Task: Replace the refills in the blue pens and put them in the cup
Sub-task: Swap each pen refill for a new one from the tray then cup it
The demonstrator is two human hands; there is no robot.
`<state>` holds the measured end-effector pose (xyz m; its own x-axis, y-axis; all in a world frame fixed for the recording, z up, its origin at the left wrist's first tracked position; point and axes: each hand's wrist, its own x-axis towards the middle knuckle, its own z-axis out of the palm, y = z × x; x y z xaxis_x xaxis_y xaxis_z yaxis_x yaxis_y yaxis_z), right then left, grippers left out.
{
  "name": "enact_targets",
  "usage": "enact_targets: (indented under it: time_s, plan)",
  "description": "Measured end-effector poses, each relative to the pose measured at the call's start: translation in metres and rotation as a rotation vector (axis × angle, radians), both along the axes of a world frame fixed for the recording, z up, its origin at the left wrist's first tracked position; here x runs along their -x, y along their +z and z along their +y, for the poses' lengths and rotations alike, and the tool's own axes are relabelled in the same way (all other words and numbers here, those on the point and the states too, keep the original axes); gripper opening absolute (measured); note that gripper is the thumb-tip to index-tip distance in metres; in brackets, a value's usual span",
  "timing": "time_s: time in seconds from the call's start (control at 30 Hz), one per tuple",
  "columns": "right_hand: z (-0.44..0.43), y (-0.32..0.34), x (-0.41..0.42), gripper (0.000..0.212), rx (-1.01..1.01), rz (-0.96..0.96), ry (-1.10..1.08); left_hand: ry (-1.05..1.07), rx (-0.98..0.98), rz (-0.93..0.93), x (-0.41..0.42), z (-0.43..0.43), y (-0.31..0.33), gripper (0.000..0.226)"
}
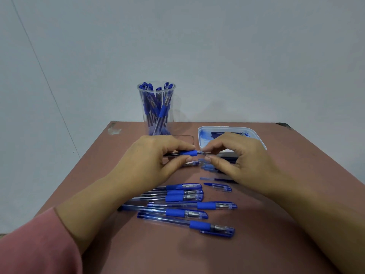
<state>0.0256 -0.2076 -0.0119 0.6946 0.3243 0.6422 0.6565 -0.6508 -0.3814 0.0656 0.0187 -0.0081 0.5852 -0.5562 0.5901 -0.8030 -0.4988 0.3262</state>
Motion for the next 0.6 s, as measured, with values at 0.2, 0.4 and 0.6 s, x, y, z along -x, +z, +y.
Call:
enact_targets:
  time_s: [0.2,0.4,0.6]
  plan:
    - [-0.0028,-0.0057,-0.0053,0.019,0.035,0.013,-0.007,-0.007,-0.011,0.001,0.0015,-0.0015,-0.0011,0.038]
    - [-0.002,-0.0035,-0.0039,0.011,0.06,-0.036,-0.012,-0.031,0.031,0.002,0.0027,-0.0033,-0.002,0.038]
    - [-0.0011,-0.002,-0.0007,0.026,0.037,-0.019,0.003,-0.034,0.035,-0.003,0.0032,-0.003,-0.002,0.036]
